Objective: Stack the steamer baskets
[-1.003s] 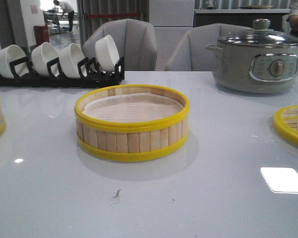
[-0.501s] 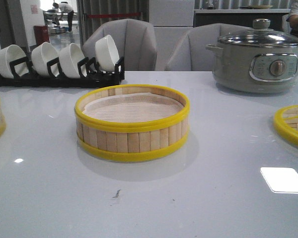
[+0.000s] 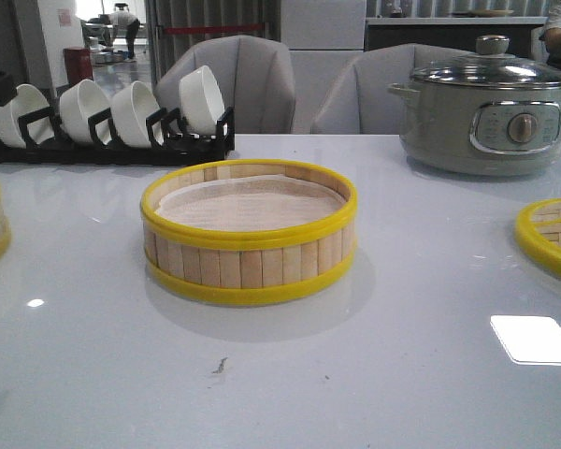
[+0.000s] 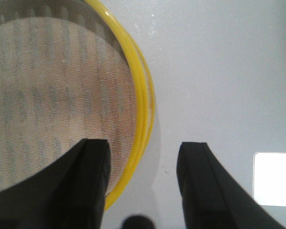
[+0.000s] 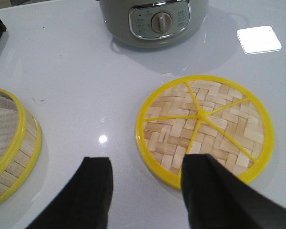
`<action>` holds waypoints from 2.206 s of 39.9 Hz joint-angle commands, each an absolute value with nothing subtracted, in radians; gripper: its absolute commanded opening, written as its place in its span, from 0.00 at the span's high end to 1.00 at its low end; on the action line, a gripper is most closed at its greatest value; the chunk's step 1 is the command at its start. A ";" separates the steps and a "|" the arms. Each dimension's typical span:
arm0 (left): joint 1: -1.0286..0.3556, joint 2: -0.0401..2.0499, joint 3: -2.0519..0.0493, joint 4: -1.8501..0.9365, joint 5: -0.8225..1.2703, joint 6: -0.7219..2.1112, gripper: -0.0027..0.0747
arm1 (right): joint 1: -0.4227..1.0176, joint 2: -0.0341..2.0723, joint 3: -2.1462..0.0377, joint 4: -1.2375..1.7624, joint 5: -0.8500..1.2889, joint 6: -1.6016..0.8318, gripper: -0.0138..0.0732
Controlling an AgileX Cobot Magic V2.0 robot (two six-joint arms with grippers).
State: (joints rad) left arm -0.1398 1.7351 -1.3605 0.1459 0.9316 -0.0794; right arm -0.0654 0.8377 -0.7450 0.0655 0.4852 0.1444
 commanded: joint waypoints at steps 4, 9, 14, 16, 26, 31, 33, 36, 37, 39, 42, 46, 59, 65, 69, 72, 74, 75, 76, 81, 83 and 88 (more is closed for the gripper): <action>-0.145 1.719 -1.388 0.168 0.873 -0.097 0.47 | -0.070 0.836 -0.780 0.072 0.397 0.139 0.33; -0.145 1.723 -1.388 0.169 0.848 -0.098 0.47 | -0.070 0.836 -0.780 0.072 0.397 0.139 0.33; -0.134 1.723 -1.388 0.169 0.823 -0.106 0.47 | -0.070 0.836 -0.780 0.072 0.397 0.139 0.33; -0.125 1.723 -1.388 0.165 0.816 -0.118 0.47 | -0.070 0.836 -0.780 0.072 0.397 0.139 0.33; -0.078 1.724 -1.388 0.116 0.800 -0.124 0.47 | -0.070 0.836 -0.780 0.072 0.397 0.139 0.33; -0.078 1.724 -1.388 0.102 0.800 -0.124 0.47 | -0.070 0.836 -0.780 0.072 0.397 0.139 0.33; -0.078 1.724 -1.388 0.098 0.807 -0.124 0.47 | -0.070 0.836 -0.780 0.072 0.397 0.139 0.33; -0.078 1.724 -1.388 0.098 0.833 -0.124 0.47 | -0.070 0.836 -0.780 0.072 0.397 0.139 0.33; -0.078 1.724 -1.388 0.096 0.849 -0.124 0.47 | -0.070 0.836 -0.780 0.072 0.397 0.139 0.33; -0.078 1.724 -1.388 0.085 0.872 -0.124 0.47 | -0.070 0.836 -0.780 0.072 0.397 0.139 0.33; -0.078 1.719 -1.388 0.062 0.906 -0.124 0.47 | -0.070 0.836 -0.780 0.072 0.397 0.139 0.33; -0.078 1.693 -1.388 0.051 0.920 -0.124 0.47 | -0.070 0.836 -0.780 0.072 0.397 0.139 0.33; -0.078 1.526 -1.297 0.039 0.876 -0.124 0.47 | -0.070 0.836 -0.780 0.072 0.397 0.139 0.33; -0.078 1.412 -1.141 0.016 0.783 -0.124 0.47 | -0.070 0.836 -0.780 0.072 0.397 0.139 0.33; -0.078 1.331 -1.031 0.016 0.720 -0.125 0.47 | -0.070 0.836 -0.780 0.072 0.397 0.139 0.33; -0.078 1.270 -0.958 0.016 0.673 -0.126 0.47 | -0.069 0.836 -0.780 0.072 0.397 0.139 0.33; -0.078 1.236 -0.922 0.016 0.642 -0.128 0.47 | -0.068 0.836 -0.780 0.072 0.398 0.139 0.33; -0.078 1.225 -0.910 0.016 0.630 -0.128 0.47 | -0.068 0.836 -0.780 0.072 0.398 0.139 0.33; -0.078 1.212 -0.898 0.016 0.617 -0.128 0.47 | -0.068 0.836 -0.780 0.072 0.398 0.139 0.33; -0.078 1.204 -0.891 0.016 0.592 -0.128 0.47 | -0.068 0.836 -0.780 0.072 0.398 0.139 0.33; -0.078 1.206 -0.891 0.016 0.584 -0.128 0.47 | -0.068 0.836 -0.780 0.072 0.398 0.139 0.33; -0.078 1.230 -0.891 0.016 0.581 -0.128 0.47 | -0.068 0.836 -0.780 0.072 0.398 0.139 0.33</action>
State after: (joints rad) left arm -0.0787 1.2349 -0.8674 0.0204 0.6443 -0.1192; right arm -0.0654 0.8377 -0.7450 0.0655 0.4796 0.1444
